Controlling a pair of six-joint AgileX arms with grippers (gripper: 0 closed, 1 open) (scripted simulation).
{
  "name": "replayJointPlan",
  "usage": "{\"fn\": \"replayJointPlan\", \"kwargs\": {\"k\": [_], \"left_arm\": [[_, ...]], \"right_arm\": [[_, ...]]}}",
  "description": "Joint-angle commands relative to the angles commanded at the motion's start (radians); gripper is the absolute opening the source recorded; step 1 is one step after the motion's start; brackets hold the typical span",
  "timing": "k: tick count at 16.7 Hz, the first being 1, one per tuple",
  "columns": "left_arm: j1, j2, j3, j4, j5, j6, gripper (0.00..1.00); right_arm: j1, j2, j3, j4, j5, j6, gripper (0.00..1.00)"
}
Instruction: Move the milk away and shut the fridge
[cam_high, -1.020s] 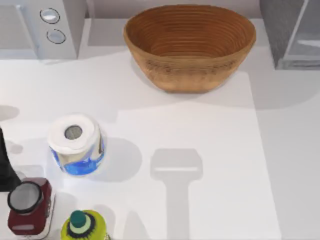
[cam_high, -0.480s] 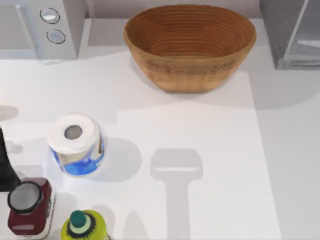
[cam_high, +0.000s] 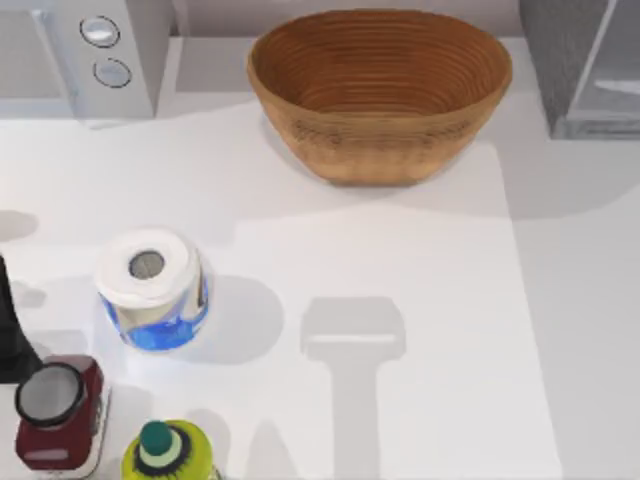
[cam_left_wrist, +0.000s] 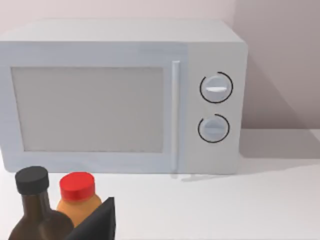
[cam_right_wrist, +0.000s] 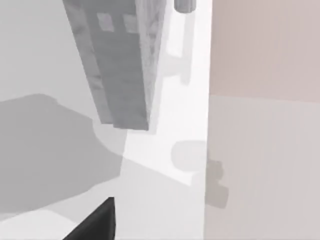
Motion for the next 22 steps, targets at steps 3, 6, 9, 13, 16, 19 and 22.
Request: {"fn": "replayJointPlan", "kwargs": {"k": [3,6,9,13,16,19,22], "left_arm": [[0.000,0.000,0.000,0.000,0.000,0.000,1.00],[0.000,0.000,0.000,0.000,0.000,0.000,1.00],[0.000,0.000,0.000,0.000,0.000,0.000,1.00],[0.000,0.000,0.000,0.000,0.000,0.000,1.00],[0.000,0.000,0.000,0.000,0.000,0.000,1.00],[0.000,0.000,0.000,0.000,0.000,0.000,1.00],[0.000,0.000,0.000,0.000,0.000,0.000,1.00]], "right_arm": [[0.160,0.018,0.015,0.167,0.023,0.213,1.00],[0.330,0.030,0.023,0.373,0.054,0.470,1.00],[0.485,0.028,0.015,0.595,0.090,0.740,1.00],[0.642,0.011,-0.014,0.862,0.138,1.050,1.00],[0.707,-0.002,-0.035,0.999,0.162,1.191,1.00],[0.728,-0.007,-0.043,1.048,0.171,1.237,1.00],[0.728,-0.007,-0.043,1.048,0.171,1.237,1.00]]}}
